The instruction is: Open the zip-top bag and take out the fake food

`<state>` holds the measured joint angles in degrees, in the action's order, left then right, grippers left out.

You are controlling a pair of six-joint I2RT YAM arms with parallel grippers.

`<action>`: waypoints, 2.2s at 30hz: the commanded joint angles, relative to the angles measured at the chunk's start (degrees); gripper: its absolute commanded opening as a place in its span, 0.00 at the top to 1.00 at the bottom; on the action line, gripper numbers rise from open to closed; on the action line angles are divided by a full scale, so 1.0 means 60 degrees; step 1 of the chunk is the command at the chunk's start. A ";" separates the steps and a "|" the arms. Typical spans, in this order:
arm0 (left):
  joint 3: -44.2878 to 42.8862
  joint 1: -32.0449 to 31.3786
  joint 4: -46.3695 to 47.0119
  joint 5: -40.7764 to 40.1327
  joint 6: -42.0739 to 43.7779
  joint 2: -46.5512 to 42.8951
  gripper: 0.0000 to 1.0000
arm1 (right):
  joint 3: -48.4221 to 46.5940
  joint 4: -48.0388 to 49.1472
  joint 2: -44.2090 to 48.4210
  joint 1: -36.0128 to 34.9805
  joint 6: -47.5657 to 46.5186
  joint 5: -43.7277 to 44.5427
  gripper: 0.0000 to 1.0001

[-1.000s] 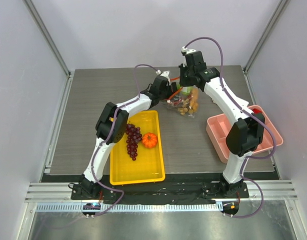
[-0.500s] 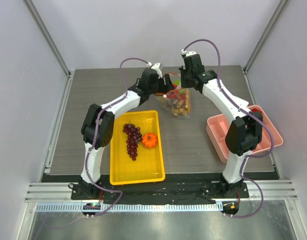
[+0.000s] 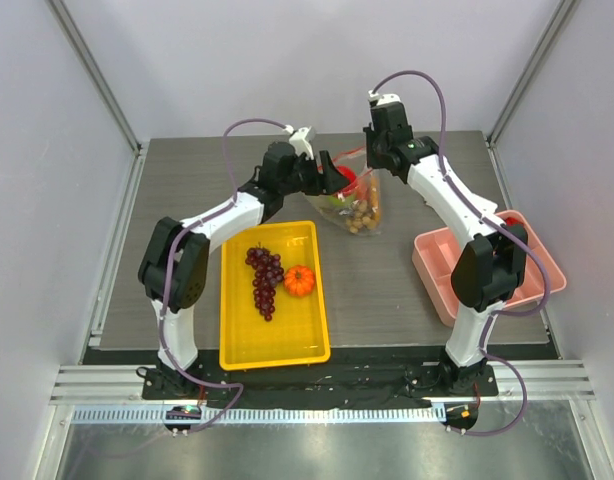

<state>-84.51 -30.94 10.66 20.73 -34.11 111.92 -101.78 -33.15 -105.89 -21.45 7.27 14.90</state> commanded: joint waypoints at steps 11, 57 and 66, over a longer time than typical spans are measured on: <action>-0.0300 0.0863 0.4051 0.1452 -0.6442 -0.0826 1.00 | -0.0030 0.0485 0.0362 0.0060 -0.0377 0.0434 0.99; 0.6220 -0.4468 -0.7459 -0.4778 -0.0734 -0.8252 0.00 | 0.0103 0.0280 0.0685 0.0118 0.0122 -0.0344 0.99; 0.3250 -0.1223 -0.5425 -0.2009 0.1231 -0.7525 0.55 | 0.0059 0.0251 0.0699 0.0089 0.0224 -0.0666 0.99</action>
<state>-55.57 -48.62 -32.25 -3.49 -33.54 62.81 -100.97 -32.80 -105.34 -20.97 7.75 12.29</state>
